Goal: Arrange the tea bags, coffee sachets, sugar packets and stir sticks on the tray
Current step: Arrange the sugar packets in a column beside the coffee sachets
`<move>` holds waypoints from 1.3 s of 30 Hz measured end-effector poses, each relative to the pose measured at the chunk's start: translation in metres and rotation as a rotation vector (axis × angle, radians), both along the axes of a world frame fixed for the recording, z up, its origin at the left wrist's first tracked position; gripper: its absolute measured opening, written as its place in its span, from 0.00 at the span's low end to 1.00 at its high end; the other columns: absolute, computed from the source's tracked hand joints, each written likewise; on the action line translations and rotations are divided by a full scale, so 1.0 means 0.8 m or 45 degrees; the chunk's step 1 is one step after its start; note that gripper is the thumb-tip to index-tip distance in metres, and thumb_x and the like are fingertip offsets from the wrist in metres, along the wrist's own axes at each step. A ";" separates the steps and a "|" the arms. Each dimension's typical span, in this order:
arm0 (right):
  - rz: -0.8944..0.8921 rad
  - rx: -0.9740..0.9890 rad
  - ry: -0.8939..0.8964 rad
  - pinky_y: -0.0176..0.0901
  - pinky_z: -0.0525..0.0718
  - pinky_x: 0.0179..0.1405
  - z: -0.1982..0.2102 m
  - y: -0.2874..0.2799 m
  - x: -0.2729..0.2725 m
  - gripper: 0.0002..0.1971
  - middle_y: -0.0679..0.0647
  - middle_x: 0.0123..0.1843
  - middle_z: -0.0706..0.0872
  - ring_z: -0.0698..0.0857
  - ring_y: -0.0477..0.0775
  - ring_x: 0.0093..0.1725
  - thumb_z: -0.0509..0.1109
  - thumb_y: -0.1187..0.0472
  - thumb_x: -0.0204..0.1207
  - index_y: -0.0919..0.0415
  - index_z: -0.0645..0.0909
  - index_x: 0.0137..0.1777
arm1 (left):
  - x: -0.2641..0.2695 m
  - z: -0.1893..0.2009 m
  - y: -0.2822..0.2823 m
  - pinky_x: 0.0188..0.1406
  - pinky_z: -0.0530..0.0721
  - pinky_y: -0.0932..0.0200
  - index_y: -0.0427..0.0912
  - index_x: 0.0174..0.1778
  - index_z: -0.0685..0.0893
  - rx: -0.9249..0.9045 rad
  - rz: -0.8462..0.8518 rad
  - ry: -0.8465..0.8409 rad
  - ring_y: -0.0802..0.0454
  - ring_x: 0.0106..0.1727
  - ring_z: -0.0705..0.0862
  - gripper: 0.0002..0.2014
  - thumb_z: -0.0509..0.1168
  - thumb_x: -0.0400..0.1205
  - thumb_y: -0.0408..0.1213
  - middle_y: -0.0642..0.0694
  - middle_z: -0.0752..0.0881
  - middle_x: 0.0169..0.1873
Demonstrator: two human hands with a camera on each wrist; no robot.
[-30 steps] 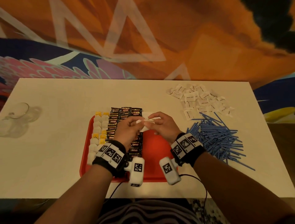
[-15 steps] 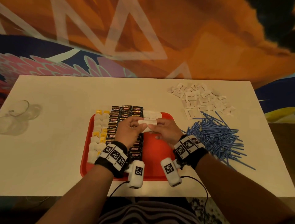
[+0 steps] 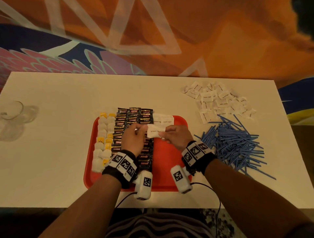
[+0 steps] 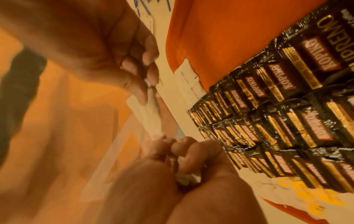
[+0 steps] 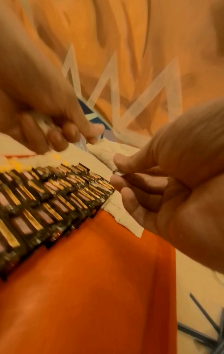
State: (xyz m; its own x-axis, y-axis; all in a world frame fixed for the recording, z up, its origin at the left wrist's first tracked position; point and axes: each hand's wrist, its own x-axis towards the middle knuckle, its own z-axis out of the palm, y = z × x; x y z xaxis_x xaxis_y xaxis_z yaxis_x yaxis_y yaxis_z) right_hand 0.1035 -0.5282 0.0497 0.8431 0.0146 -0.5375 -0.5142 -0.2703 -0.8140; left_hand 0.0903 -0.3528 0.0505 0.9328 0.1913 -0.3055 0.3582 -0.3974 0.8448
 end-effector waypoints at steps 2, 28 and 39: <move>0.059 -0.231 0.001 0.24 0.76 0.34 -0.013 -0.011 0.014 0.13 0.46 0.44 0.88 0.83 0.34 0.34 0.77 0.57 0.75 0.62 0.88 0.56 | 0.001 -0.008 0.010 0.38 0.76 0.55 0.43 0.46 0.83 -0.045 0.072 0.070 0.53 0.30 0.79 0.14 0.61 0.87 0.50 0.48 0.83 0.29; -0.096 -0.632 -0.097 0.27 0.66 0.24 -0.100 0.006 0.079 0.15 0.45 0.35 0.80 0.76 0.39 0.31 0.81 0.56 0.69 0.62 0.79 0.43 | -0.007 -0.039 0.080 0.28 0.71 0.59 0.48 0.41 0.82 -0.240 0.300 0.253 0.53 0.26 0.76 0.08 0.65 0.86 0.42 0.52 0.80 0.25; 0.217 -0.623 -0.282 0.47 0.84 0.53 -0.106 0.009 0.071 0.14 0.52 0.45 0.83 0.83 0.52 0.47 0.77 0.63 0.73 0.55 0.84 0.57 | -0.017 -0.027 0.081 0.20 0.69 0.63 0.43 0.47 0.81 -0.346 0.316 0.327 0.57 0.22 0.73 0.05 0.64 0.87 0.38 0.51 0.79 0.23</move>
State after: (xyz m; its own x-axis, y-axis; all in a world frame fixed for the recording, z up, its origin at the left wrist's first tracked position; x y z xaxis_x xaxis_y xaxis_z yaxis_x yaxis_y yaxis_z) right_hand 0.1607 -0.5208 -0.0354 0.9442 -0.0461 -0.3261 -0.2613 -0.7076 -0.6566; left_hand 0.0768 -0.2878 0.0287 0.7563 0.2807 -0.5910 0.6263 -0.0491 0.7781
